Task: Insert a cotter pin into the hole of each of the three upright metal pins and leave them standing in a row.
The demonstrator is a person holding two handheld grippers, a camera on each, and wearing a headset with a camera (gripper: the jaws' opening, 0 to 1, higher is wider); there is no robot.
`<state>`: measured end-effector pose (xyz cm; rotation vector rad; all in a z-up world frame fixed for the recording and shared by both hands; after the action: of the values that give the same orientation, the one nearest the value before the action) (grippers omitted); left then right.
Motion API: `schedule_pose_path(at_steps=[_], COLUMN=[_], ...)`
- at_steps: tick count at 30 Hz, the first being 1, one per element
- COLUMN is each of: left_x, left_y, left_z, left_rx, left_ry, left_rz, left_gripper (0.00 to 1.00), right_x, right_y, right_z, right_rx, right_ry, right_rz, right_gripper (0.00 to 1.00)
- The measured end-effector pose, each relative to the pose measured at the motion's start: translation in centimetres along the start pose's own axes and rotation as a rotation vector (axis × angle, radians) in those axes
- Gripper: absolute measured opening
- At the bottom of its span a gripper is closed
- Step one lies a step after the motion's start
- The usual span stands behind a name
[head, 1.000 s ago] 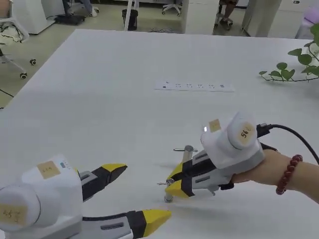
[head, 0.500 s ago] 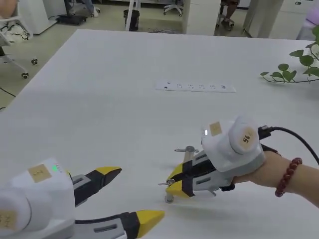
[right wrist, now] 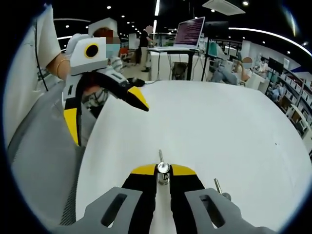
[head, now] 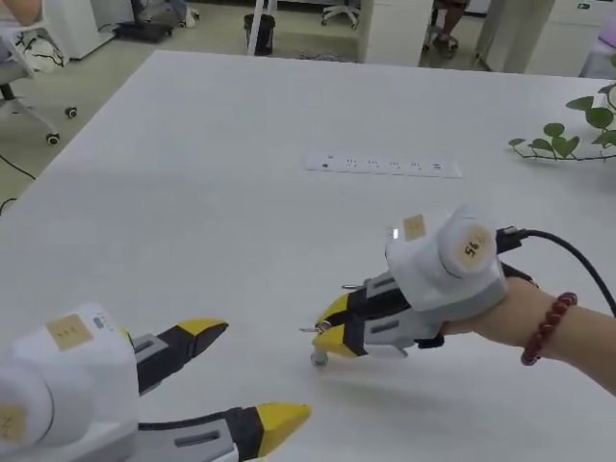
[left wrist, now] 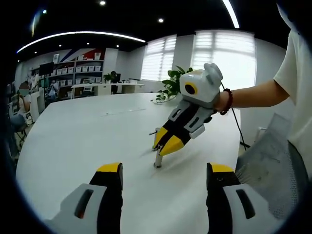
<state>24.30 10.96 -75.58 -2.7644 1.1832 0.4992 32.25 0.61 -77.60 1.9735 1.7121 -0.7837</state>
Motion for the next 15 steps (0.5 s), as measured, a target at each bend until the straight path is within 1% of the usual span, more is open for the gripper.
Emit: schedule_pose_path(at_steps=[7,15], left_x=[-0.3,-0.5], left_y=[-0.2,-0.3], left_z=[0.0,-0.1], left_rx=[-0.001,-0.006], left_ry=[0.002,0.005], left_rz=[-0.008,-0.007], left_gripper=[0.69,0.68], right_x=[0.9,1.7], right_y=[0.7,1.6], right_z=[-1.0,-2.1], right_rx=[-0.009,-0.006], right_ry=[-0.005,-0.006], right_rz=[0.0,0.006], right_gripper=[0.09,0.1])
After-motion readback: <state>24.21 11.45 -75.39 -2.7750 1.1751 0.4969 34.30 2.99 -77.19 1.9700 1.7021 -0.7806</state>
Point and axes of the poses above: the centre of the closed fingertips' face, and the gripper's own axes: x roughly forward along the fingers, y roughly to its right, z roughly out of its underside, the point moved 5 cm from there along -x, roughly backward along the fingers, and after that the axes turned 7 degrees about x, right-handed, at the moved point
